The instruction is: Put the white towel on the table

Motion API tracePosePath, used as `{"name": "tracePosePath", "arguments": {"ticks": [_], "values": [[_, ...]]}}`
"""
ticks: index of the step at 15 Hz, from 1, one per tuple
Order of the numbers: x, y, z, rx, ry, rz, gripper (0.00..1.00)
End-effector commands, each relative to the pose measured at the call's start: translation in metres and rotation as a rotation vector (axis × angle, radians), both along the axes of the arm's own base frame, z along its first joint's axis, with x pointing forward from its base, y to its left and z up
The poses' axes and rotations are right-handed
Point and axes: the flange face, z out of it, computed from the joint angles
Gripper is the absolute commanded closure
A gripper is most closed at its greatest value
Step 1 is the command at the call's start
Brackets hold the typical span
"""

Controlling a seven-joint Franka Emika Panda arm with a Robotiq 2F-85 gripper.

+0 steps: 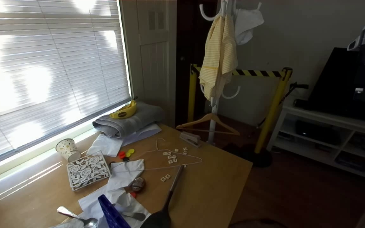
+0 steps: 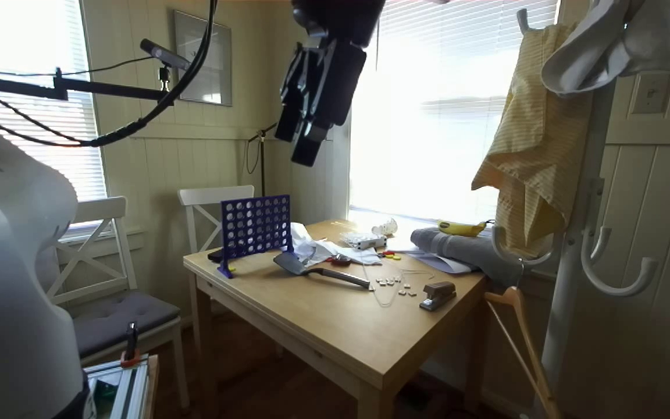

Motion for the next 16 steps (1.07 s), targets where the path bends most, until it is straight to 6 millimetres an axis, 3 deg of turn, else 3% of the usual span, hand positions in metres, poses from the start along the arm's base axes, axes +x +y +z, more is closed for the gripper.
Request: {"name": "tracePosePath", "arguments": {"ticks": [1,11,16], "values": [[0.000,0.000,0.000,0.000,0.001,0.000,0.00],[0.000,0.000,0.000,0.000,0.001,0.000,0.00],[0.018,-0.019,0.043,-0.042,-0.264,-0.139,0.00]]}}
